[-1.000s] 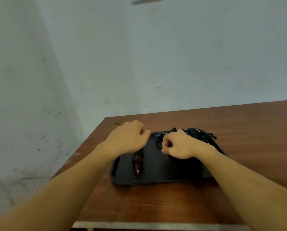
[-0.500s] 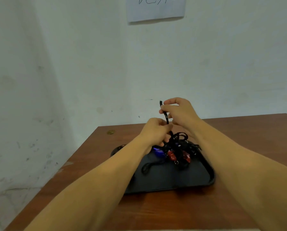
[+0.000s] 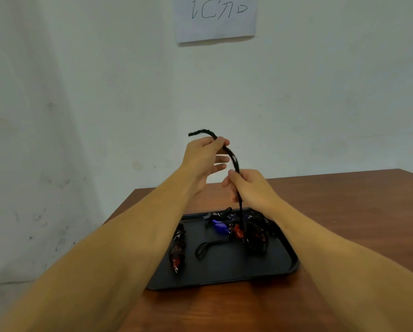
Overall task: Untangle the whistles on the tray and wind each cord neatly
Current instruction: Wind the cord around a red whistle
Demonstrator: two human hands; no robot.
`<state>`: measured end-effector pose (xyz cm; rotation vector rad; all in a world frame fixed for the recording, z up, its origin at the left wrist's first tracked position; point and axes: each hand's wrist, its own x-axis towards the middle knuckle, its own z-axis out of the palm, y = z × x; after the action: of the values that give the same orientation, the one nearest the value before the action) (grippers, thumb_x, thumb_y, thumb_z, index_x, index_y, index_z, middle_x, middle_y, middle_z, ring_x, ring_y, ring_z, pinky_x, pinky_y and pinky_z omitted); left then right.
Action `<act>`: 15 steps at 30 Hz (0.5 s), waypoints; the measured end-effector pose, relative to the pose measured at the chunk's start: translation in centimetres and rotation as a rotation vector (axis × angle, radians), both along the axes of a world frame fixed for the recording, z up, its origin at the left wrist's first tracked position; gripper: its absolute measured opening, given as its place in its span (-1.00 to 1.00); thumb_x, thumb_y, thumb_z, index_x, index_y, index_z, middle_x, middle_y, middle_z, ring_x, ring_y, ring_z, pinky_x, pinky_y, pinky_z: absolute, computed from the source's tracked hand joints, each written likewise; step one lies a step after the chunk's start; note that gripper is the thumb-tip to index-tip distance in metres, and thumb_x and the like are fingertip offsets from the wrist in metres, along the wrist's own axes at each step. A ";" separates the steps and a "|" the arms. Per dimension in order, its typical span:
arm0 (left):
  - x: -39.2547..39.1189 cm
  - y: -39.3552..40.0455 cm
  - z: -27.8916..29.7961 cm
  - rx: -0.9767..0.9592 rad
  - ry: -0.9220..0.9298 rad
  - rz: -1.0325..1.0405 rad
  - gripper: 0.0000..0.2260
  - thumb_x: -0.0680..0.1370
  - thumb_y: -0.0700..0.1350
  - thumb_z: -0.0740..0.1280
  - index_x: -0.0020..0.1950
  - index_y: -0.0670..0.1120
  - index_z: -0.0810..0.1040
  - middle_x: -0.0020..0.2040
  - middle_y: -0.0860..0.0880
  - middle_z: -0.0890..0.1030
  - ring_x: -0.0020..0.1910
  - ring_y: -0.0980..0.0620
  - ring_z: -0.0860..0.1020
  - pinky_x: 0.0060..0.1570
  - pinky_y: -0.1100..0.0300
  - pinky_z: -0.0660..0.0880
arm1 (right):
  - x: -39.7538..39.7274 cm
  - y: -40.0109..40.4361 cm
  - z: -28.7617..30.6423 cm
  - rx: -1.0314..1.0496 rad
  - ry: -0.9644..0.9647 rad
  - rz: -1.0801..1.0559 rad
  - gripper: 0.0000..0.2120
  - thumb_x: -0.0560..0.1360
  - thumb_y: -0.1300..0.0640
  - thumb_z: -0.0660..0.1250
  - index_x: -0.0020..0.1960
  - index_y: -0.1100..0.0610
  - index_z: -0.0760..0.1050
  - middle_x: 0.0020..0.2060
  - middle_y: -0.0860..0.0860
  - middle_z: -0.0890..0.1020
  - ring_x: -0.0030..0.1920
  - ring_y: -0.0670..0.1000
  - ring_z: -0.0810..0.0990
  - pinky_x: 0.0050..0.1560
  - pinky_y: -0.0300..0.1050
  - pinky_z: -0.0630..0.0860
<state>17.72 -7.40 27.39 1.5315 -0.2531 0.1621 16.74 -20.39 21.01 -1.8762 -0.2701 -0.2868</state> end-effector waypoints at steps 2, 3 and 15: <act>-0.3 0.1 -0.3 0.022 0.030 -0.021 -0.70 0.63 0.01 0.31 0.20 -0.19 0.60 0.08 -0.10 0.67 0.02 -0.04 0.66 0.08 0.07 0.63 | 0.2 0.2 1.3 0.179 0.043 -0.025 -0.65 0.70 0.05 0.10 -0.09 0.17 0.56 -0.48 -0.02 0.49 -0.46 -0.04 0.46 -0.26 -0.04 0.55; -0.5 0.1 -0.7 0.031 0.057 -0.053 -0.67 0.63 0.05 0.30 0.23 -0.18 0.58 0.10 -0.11 0.67 0.06 -0.05 0.66 0.13 0.02 0.61 | 0.3 0.3 2.1 0.301 0.076 -0.017 -0.66 0.70 0.05 0.09 -0.07 0.18 0.55 -0.49 -0.03 0.44 -0.48 -0.05 0.40 -0.32 -0.09 0.50; -2.4 0.1 -6.1 0.176 0.072 -0.201 -0.82 0.66 -0.23 0.22 0.07 -0.29 0.59 -0.20 -0.13 0.62 -0.19 -0.03 0.64 0.05 0.00 0.61 | 1.2 0.4 7.1 0.992 0.219 -0.086 -0.72 0.64 0.22 0.10 -0.14 0.19 0.52 -0.42 0.01 0.46 -0.50 -0.06 0.29 -0.48 -0.24 0.33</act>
<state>15.29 -7.32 21.26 1.6716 -0.3696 -0.0756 17.94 -20.00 28.11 -0.9218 0.1054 -0.2099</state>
